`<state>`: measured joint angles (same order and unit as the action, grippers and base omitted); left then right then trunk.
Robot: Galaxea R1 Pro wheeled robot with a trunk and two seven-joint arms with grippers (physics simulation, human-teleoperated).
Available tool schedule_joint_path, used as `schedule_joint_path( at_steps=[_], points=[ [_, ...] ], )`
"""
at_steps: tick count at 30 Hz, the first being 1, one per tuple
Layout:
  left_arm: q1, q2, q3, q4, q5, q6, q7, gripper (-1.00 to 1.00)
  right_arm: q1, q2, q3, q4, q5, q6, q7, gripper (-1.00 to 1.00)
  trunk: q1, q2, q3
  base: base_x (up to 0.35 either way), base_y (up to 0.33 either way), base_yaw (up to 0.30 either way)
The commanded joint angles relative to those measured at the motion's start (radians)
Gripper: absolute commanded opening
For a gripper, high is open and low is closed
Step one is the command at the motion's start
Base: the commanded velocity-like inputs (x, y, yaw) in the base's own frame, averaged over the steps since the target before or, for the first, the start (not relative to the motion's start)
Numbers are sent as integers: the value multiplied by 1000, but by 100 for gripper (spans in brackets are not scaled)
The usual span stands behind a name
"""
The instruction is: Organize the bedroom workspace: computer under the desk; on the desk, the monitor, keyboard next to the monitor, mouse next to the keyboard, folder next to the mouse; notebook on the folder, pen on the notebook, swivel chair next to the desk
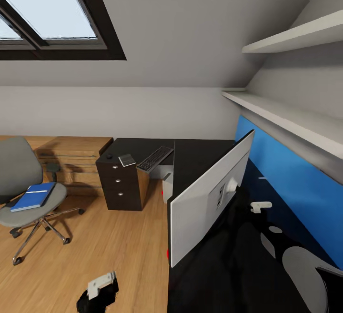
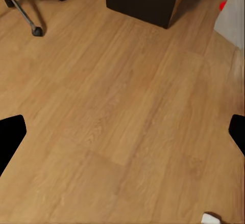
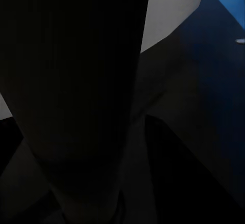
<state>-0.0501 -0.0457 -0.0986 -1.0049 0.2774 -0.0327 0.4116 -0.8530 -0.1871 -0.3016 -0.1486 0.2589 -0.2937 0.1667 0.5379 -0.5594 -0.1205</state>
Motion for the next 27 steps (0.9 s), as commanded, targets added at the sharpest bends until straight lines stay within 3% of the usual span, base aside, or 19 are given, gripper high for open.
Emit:
schedule_joint_path(
  at_steps=[1,2,4,8,11,17,20,27],
  points=[
    [-1,1,-1,-79,14,95,7,100,-1,-1,1,0,-3,-2,2,-100,0,-2,-2,0,0,0],
    [0,1,5,-159,22,199,7,100,-1,-1,1,0,-3,-1,2,-100,0,-2,-2,0,0,0],
    [0,-1,29,-327,72,378,8,100,-1,-1,0,0,-3,-1,1,-100,0,-2,-2,0,0,0],
    [0,-2,48,-564,209,529,6,100,-1,-7,-1,0,-4,1,6,-100,0,-2,-2,0,0,0],
    [0,0,52,-581,219,540,6,100,-1,-8,0,0,-4,3,6,-100,0,-2,-2,0,0,0],
    [0,44,83,-573,220,542,4,100,-1,-9,1,0,-4,1,5,-100,0,-2,-2,-13,-36,0],
    [0,45,86,-571,219,539,5,100,-1,-8,2,1,-3,1,4,-100,0,-2,-2,-50,-271,0],
    [0,47,135,-572,219,535,3,100,-1,-8,2,1,-2,2,4,-100,0,-2,-2,-1,-220,0]
  ],
)
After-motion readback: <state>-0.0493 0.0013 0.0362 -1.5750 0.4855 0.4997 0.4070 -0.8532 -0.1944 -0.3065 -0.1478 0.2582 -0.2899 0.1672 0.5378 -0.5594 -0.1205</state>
